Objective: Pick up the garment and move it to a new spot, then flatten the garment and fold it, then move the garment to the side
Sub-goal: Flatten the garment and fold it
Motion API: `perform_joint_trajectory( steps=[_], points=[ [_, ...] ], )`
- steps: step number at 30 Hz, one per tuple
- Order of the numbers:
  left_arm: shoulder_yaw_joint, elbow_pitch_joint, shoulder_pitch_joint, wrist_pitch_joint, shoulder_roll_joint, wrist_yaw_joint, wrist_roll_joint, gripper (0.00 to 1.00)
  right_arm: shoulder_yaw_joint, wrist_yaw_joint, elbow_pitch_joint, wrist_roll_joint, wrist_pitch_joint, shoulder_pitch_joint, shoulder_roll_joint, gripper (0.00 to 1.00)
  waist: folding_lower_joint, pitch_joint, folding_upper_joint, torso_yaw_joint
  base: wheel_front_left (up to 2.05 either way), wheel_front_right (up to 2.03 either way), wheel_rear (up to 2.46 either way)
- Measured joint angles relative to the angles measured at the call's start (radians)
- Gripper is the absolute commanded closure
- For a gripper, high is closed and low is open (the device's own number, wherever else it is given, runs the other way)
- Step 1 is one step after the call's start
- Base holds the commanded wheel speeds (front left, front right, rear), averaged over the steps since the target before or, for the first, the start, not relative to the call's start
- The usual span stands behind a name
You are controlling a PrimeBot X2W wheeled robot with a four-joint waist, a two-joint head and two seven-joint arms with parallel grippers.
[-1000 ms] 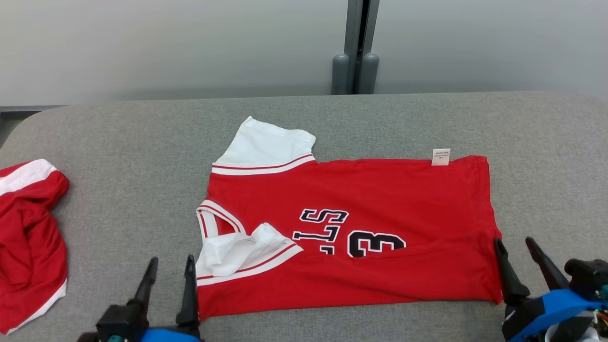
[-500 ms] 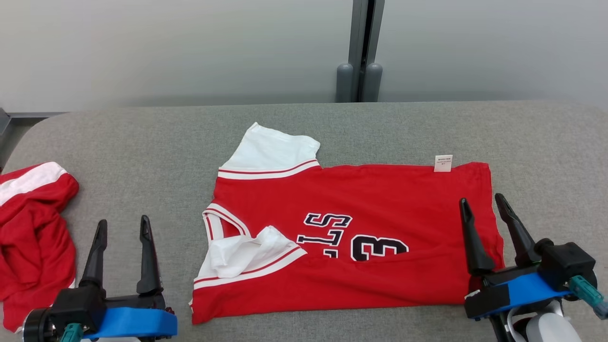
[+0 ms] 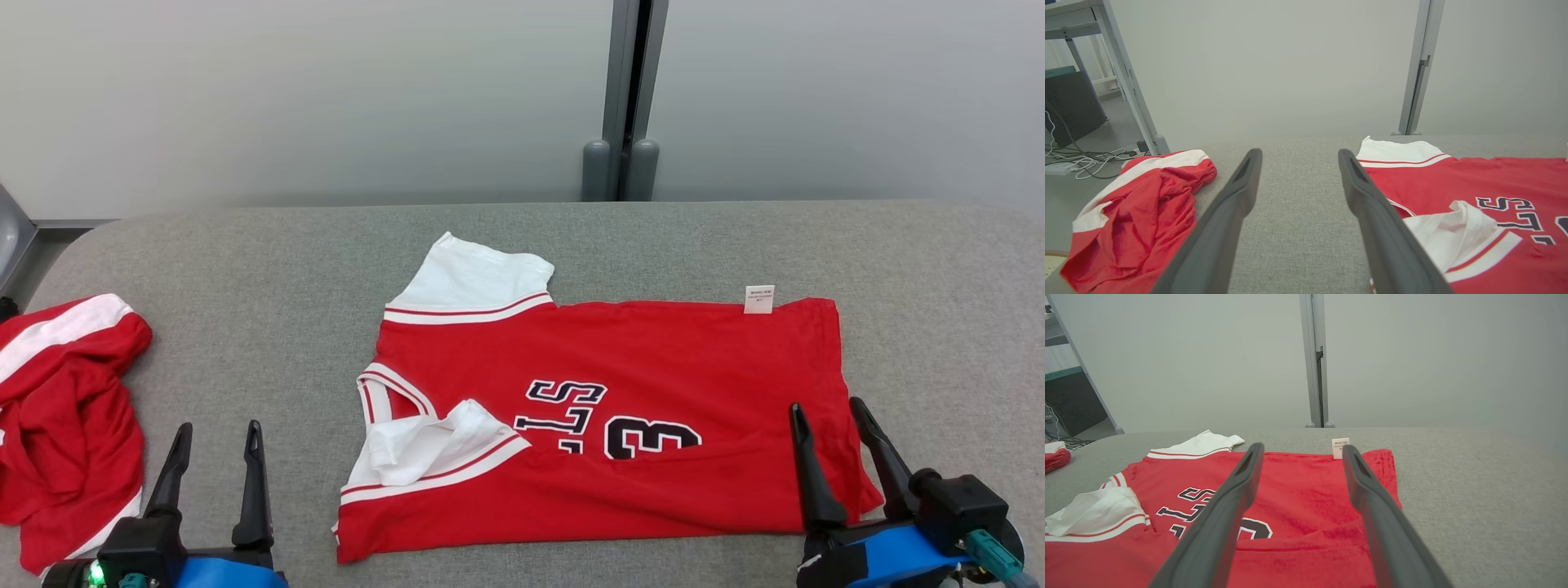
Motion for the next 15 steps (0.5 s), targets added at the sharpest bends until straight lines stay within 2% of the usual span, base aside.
perform_joint_trajectory(
  steps=[15],
  points=[
    [-0.010,0.026,0.005,0.000,-0.002,0.009,0.002,0.00,-0.013,0.000,0.007,-0.008,0.017,0.012,0.007,0.00,0.0000,-0.014,0.0000,0.002,0.00,0.00,0.00]
  ],
)
